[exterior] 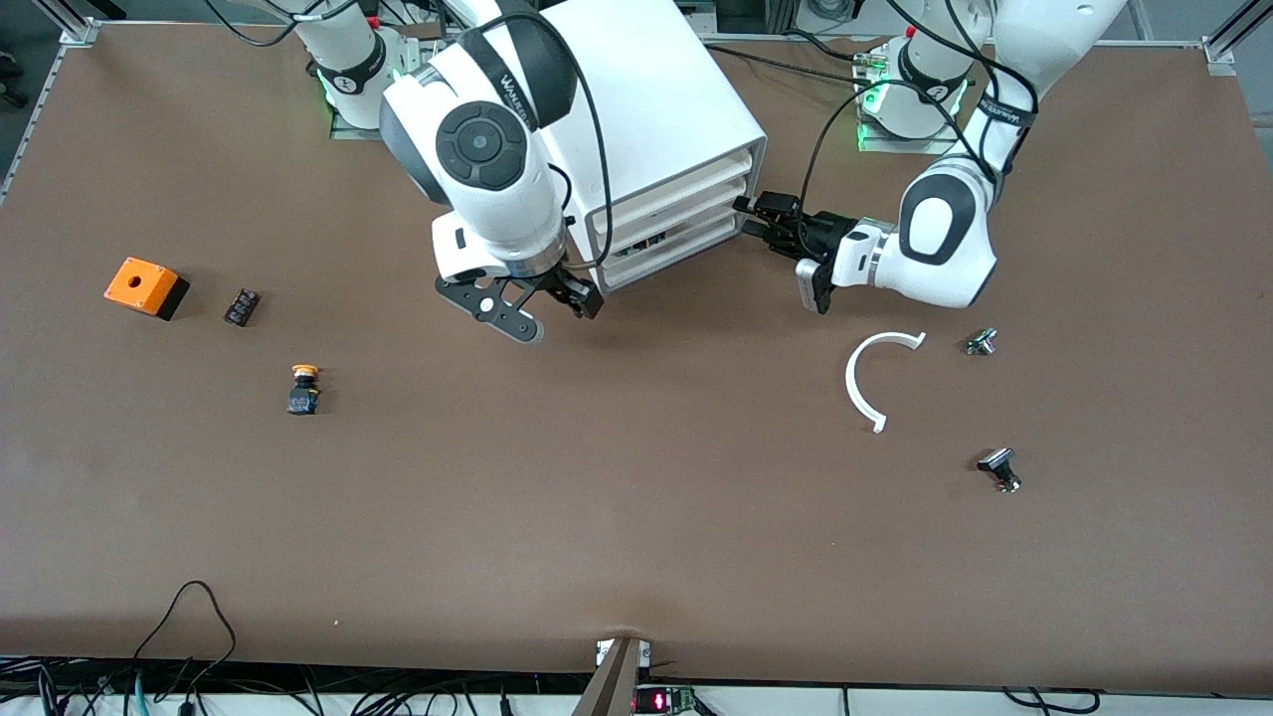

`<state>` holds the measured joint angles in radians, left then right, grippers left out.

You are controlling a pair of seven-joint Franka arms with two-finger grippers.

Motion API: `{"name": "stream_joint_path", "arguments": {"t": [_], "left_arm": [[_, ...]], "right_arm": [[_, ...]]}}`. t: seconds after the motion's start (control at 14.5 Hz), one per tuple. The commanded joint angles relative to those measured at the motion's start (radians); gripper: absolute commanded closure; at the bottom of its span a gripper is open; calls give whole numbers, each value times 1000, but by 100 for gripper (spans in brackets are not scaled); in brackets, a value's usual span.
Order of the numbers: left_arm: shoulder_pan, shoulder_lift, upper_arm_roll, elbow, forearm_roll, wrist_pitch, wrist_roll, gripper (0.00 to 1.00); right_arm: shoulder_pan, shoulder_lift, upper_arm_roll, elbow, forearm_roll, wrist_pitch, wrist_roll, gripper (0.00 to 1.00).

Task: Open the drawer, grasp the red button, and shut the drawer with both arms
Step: 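Grasp the drawer handle with the left gripper while the right gripper approaches, then pull the drawer out of the cabinet with the left gripper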

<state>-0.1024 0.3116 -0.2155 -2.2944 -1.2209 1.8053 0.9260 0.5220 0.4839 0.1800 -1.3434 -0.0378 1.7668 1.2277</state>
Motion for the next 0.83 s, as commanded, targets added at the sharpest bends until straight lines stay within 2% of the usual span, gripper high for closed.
{"name": "stream_joint_path", "arguments": {"t": [0.0, 0.14, 0.28, 0.41, 0.69, 0.76], "left_arm": [[4, -3, -65, -48, -84, 84, 65, 33], [4, -2, -74, -51, -86, 98, 73, 35], [3, -2, -81, -57, -86, 98, 76, 47], [0, 15, -102, -59, -88, 98, 82, 53], [7, 20, -102, -56, -88, 97, 116, 100], [7, 21, -102, -54, -88, 97, 114, 100]], "right_arm": [[33, 27, -7, 44, -19, -6, 67, 1], [50, 42, -7, 64, -19, -9, 104, 1], [65, 56, -7, 90, -19, -13, 143, 1], [76, 70, -7, 113, -16, -9, 182, 1], [88, 100, -7, 173, -14, -12, 199, 1], [88, 102, -7, 184, -13, -6, 217, 1]]}}
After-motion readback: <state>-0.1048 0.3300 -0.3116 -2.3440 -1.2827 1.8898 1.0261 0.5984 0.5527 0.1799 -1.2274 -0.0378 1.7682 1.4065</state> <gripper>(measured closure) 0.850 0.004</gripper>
